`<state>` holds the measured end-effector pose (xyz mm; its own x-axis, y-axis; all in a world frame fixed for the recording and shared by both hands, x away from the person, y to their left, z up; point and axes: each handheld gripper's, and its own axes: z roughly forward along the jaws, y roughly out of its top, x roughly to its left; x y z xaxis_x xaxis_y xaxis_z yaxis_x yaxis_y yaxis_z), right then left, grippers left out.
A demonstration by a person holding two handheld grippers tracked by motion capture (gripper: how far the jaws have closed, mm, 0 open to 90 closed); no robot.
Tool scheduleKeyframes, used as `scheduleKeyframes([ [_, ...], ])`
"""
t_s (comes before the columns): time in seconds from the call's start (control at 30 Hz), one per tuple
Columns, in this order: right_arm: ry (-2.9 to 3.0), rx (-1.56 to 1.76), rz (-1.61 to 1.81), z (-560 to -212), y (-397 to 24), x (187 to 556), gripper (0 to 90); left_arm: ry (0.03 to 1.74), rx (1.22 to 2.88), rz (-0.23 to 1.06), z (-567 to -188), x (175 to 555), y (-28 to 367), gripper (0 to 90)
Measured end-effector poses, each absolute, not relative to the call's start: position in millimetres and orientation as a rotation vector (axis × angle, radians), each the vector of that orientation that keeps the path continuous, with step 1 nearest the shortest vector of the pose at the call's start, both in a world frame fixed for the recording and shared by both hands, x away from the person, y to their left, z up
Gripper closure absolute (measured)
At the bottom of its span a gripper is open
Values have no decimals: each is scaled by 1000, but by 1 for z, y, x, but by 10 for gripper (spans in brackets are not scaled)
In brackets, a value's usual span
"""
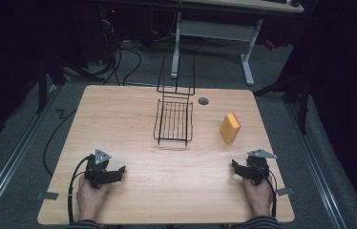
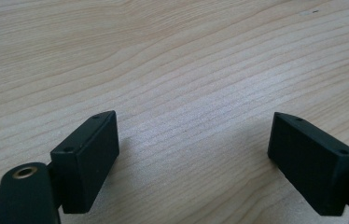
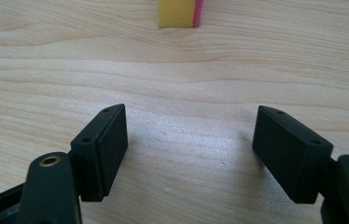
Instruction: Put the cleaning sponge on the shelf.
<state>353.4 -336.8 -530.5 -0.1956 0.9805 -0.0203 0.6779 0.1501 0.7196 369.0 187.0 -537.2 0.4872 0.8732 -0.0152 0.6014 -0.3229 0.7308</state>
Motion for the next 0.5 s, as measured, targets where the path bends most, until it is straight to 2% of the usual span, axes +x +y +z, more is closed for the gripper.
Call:
scheduleKeyframes([
  [0.5,1934,1584,804,-531,-337,353,261,1212,2047,508,-537,369,187,169],
])
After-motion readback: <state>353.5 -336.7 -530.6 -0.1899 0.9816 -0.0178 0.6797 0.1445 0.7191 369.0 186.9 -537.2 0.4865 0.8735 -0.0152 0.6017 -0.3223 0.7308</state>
